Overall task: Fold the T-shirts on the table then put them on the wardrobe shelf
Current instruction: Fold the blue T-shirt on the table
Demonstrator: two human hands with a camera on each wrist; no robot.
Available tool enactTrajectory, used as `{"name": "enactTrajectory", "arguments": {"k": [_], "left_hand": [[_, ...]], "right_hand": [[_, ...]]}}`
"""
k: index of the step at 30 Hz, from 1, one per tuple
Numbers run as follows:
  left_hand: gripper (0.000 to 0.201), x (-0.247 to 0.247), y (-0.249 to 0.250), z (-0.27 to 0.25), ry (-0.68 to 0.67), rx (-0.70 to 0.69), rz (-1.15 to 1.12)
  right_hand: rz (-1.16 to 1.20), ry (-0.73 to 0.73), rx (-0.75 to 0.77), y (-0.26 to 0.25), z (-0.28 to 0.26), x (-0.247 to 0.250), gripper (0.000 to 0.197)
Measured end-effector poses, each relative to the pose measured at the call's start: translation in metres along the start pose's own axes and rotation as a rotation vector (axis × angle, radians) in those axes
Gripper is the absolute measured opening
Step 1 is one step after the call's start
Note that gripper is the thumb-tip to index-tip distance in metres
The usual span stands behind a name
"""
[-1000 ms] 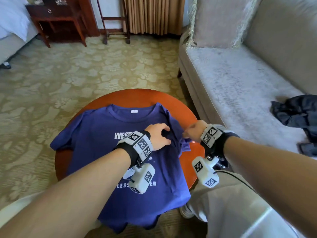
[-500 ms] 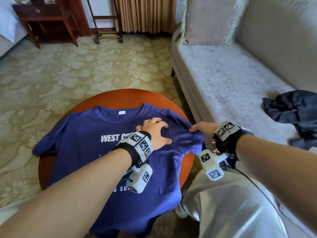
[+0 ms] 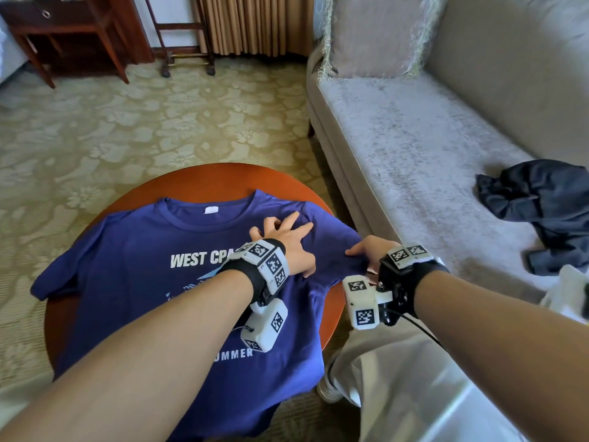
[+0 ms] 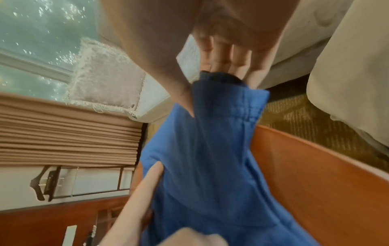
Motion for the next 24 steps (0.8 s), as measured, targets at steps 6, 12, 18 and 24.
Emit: {"name": "enactTrajectory", "arguments": {"k": [6,12,18,24], "left_hand": [[0.088,0.009,0.002,-0.006,0.171,-0.036,-0.101],[0.047,0.021,-0.012,-0.009,0.248,-0.030,-0.398],[0.027,0.022,-0.016,-0.027,0.085,-0.048,-1.163],[0.054,0.008,-0.031,-0.037,-0.160,0.090,-1.588]], "right_hand": [[0.140,0.040,0.108,-0.013,0.011,0.006,0.022],[0.140,0.250,0.366,-0.054,-0.039,0.017,0.043],[-0.051,0.261,0.497,-0.076,-0.064,-0.011,0.072],[-0.222,0.147,0.580,-0.086,-0.082,-0.052,0.065]]}}
Point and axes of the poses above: each hand's wrist, its own z-axis towards the middle knuckle, its own x-axis out of the back of the hand, y = z × x, the point moved 8 cm from there along z, towards the middle knuckle, and after that the axes turned 1 degree about -z, right-handed, at the moved point
